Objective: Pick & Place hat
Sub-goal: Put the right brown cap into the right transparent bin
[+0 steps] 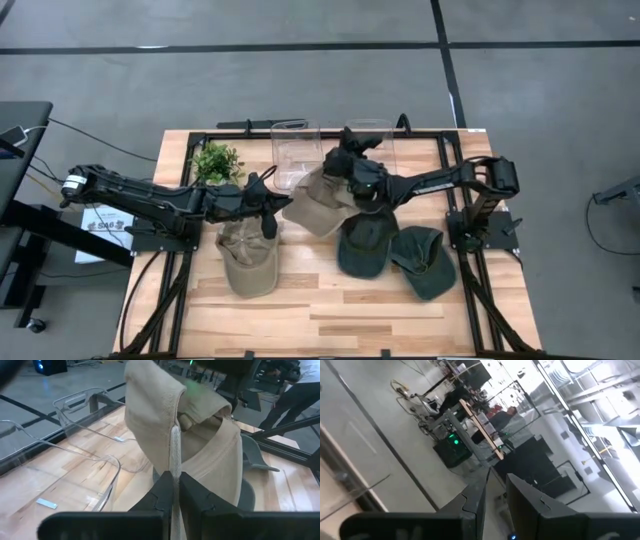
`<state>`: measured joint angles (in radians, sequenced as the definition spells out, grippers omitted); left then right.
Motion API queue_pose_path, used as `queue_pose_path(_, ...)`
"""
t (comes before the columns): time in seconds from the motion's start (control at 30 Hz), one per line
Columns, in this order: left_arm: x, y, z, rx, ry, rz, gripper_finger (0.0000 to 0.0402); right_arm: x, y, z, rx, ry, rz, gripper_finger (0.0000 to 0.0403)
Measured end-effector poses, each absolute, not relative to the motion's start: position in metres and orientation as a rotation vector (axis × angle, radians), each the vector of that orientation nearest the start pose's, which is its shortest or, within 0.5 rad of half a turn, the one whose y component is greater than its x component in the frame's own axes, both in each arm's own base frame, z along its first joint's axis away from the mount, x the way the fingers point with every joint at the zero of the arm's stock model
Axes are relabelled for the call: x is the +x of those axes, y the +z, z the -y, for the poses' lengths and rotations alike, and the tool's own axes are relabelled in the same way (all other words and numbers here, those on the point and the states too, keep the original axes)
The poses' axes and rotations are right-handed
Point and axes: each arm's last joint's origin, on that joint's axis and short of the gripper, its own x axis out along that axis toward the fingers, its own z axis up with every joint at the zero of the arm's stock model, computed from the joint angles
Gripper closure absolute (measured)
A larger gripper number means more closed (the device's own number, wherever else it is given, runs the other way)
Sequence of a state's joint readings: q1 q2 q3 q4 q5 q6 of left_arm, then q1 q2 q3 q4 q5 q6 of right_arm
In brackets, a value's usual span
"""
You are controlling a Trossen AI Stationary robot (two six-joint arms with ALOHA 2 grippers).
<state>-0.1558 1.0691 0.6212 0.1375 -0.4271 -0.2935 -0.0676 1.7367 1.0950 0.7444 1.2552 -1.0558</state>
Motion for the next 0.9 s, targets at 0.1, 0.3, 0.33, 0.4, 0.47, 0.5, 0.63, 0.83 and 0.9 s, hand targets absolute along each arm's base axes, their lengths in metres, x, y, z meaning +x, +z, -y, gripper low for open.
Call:
queue_pose_path(0.1, 0.228, 0.254, 0.024, -0.2, 0.309, -0.257, 0.0385, 0.365, 0.282, 0.051, -0.832, -1.235, -0.599, 0.0337)
queue_pose_path(0.3, 0.228, 0.254, 0.024, -0.198, 0.302, -0.266, 0.0385, 0.362, 0.29, 0.036, -0.834, -1.206, -0.572, 0.0337)
queue_pose_path(0.33, 0.228, 0.254, 0.024, -0.198, 0.302, -0.267, 0.0385, 0.363, 0.289, 0.032, -0.844, -1.192, -0.577, 0.0337)
queue_pose_path(0.4, 0.228, 0.254, 0.024, -0.198, 0.302, -0.266, 0.0385, 0.364, 0.287, 0.024, -0.864, -1.159, -0.581, 0.0337)
queue_pose_path(0.47, 0.228, 0.254, 0.024, -0.198, 0.303, -0.267, 0.0385, 0.365, 0.287, 0.016, -0.879, -1.122, -0.57, 0.0337)
queue_pose_path(0.5, 0.228, 0.254, 0.024, -0.198, 0.303, -0.266, 0.0385, 0.365, 0.286, 0.012, -0.885, -1.102, -0.561, 0.0337)
queue_pose_path(0.63, 0.228, 0.254, 0.024, -0.197, 0.308, -0.265, 0.0385, 0.366, 0.286, 0.002, -0.895, -1.056, -0.531, 0.0334)
queue_pose_path(0.83, 0.228, 0.254, 0.024, -0.197, 0.31, -0.265, 0.0385, 0.363, 0.292, -0.001, -0.882, -1.055, -0.511, 0.0314)
queue_pose_path(0.9, 0.228, 0.254, 0.024, -0.195, 0.31, -0.265, 0.0385, 0.359, 0.3, 0.0, -0.85, -1.068, -0.48, 0.0309)
